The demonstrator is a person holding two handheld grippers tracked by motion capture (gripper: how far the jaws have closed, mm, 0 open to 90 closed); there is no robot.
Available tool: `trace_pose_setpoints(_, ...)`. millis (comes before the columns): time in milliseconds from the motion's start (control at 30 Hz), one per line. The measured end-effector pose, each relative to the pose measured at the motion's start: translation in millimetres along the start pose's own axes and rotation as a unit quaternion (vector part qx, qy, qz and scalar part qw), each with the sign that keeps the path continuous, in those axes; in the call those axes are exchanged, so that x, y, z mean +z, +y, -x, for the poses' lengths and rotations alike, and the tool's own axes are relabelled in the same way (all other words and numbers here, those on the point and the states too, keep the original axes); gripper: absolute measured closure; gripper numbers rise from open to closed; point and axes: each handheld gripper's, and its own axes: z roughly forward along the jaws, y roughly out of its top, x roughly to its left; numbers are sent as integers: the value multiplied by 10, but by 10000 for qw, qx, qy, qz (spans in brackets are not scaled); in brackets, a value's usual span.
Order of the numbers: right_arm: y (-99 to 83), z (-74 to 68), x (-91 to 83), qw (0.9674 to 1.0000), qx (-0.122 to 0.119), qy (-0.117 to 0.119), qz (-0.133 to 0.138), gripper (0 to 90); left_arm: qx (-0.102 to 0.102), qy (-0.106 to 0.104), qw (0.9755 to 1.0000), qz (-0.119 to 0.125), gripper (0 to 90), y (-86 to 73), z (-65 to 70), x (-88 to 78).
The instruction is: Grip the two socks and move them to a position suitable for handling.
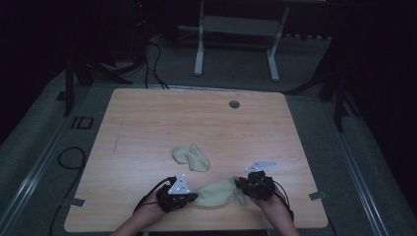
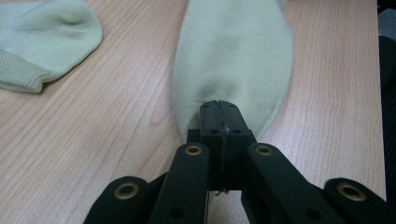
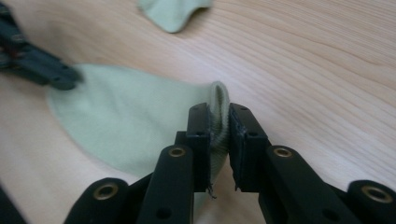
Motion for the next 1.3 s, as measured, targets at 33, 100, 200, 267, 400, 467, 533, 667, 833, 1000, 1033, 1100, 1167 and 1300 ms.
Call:
trace_pose_setpoints(33,-1,33,6,10000,59,-25,16,782,-1,4,10000,-3,893,2,1,1)
trace_pose_setpoints(100,-2,89,16,9998,116,-138,12,753,2,2,10000,8,893,-1,1,1)
trace_pose_setpoints(200,-3,154,4,9996,205,-186,54,716,-5,-14,10000,9,893,-2,-5,1)
trace_pose_setpoints(267,-2,144,-18,9996,225,-145,112,731,-3,-17,10000,3,893,0,-6,1)
trace_pose_setpoints(400,-39,51,46,10000,51,39,-48,841,-4,-11,10000,2,893,2,-4,3)
trace_pose_setpoints(467,-78,27,111,9998,-67,54,-203,864,5,-28,10000,-2,893,3,-7,3)
trace_pose_setpoints(533,-101,32,143,9996,-71,40,-260,870,9,-43,10000,-11,893,3,-20,1)
trace_pose_setpoints(667,-210,75,219,9991,-25,1,-420,877,28,-16,10000,4,893,5,-35,5)
trace_pose_setpoints(833,-271,61,177,9992,-4,5,-395,862,96,54,9999,6,892,41,-84,39)
trace_pose_setpoints(1000,-339,66,123,9993,92,-27,-359,853,101,68,9999,-3,892,92,-147,83)
trace_pose_setpoints(1033,-357,66,110,9993,127,-18,-353,852,116,63,9999,-19,892,99,-159,86)
trace_pose_setpoints(1100,-390,63,85,9993,175,14,-336,848,98,69,9999,0,892,110,-176,100)
trace_pose_setpoints(1167,-424,61,61,9993,197,26,-318,848,120,71,9999,-30,892,125,-189,108)
trace_pose_setpoints(1300,-458,70,35,9993,236,41,-301,848,136,72,9999,-32,892,143,-187,125)
